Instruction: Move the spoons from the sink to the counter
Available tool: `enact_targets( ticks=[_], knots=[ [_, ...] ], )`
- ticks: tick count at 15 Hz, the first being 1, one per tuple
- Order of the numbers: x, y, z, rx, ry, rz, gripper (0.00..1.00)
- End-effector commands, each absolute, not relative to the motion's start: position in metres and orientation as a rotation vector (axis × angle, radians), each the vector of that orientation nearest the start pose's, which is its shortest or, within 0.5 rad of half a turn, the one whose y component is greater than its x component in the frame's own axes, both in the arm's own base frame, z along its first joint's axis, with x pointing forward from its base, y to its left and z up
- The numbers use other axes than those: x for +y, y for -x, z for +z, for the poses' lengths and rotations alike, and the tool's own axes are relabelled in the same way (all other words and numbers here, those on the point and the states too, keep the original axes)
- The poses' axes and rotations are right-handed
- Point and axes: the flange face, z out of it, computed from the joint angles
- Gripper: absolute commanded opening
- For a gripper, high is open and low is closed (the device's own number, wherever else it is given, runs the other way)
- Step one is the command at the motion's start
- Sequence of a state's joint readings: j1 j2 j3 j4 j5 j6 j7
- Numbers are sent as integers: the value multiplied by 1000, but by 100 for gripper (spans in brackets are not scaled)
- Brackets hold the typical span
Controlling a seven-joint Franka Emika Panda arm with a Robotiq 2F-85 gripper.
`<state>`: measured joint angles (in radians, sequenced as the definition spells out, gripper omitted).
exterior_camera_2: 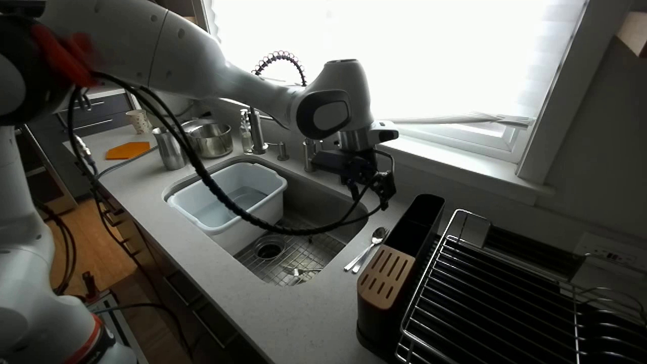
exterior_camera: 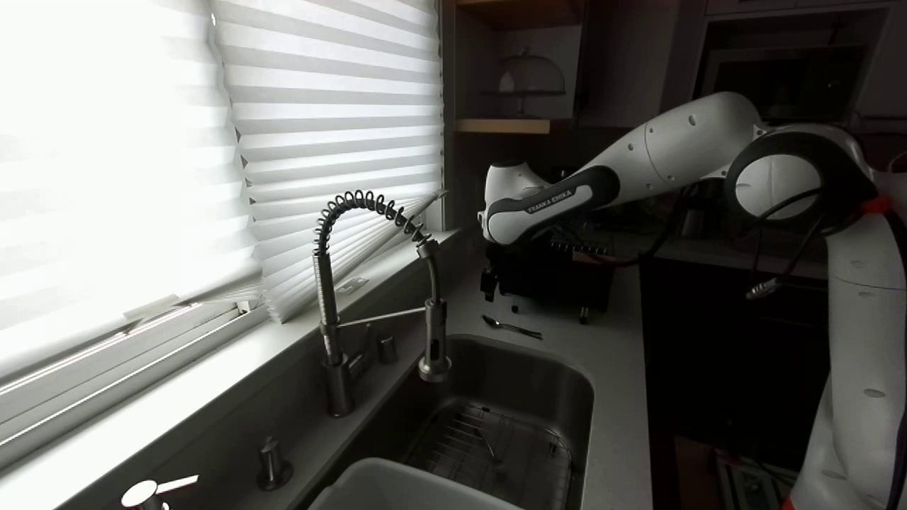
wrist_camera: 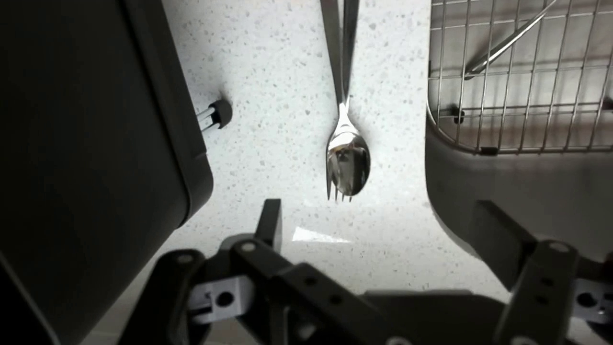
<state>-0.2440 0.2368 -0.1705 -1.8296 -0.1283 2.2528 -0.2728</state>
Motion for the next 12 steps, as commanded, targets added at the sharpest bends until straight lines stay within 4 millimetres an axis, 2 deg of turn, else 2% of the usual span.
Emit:
enact_targets(
  ticks=[1, 4, 7, 10, 11, 12],
  knots=[
    [-246, -566, 448, 306, 3324, -283, 100],
    [-244, -560, 461, 462, 3316, -331, 100],
    [-244, -553, 466, 565, 3308, -343, 100],
    [-243, -542, 465, 541, 3297, -298, 100],
    [-246, -558, 468, 526, 3299, -329, 100],
    [-246, -555, 467, 527, 3298, -324, 100]
  ],
)
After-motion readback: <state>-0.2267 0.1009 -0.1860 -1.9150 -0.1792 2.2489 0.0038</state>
